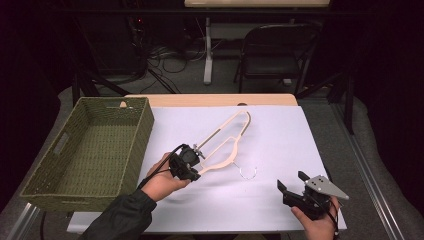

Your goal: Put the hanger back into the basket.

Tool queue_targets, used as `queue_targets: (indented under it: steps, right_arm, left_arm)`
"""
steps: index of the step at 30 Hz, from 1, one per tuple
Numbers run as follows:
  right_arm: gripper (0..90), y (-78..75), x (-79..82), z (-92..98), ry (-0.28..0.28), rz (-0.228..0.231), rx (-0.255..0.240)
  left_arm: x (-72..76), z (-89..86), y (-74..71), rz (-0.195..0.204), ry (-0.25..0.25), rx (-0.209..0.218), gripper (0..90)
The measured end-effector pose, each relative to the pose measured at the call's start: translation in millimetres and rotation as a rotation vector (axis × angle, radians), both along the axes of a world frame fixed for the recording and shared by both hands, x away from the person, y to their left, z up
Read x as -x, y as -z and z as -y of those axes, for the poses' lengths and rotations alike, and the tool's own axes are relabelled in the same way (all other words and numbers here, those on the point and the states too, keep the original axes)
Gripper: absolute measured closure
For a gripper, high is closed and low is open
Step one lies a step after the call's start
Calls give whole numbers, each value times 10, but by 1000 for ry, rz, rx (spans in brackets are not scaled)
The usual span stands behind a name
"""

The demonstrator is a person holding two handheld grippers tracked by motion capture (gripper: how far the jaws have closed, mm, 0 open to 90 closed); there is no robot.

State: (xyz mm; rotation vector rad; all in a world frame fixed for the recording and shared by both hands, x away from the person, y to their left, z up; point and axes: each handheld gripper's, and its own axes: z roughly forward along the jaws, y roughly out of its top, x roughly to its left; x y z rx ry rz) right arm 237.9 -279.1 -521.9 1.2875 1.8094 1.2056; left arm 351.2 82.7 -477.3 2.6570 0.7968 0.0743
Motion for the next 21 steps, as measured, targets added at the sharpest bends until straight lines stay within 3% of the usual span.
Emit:
queue_targets:
  steps: [15,21]
  right_arm:
    - [210,2,7,14,10,9,-7]
    - [210,0,18,17,12,3,-12]
  left_arm:
    - [33,-118,-225,14,-41,53,804]
    - [-6,-251,-426,27,-77,86,804]
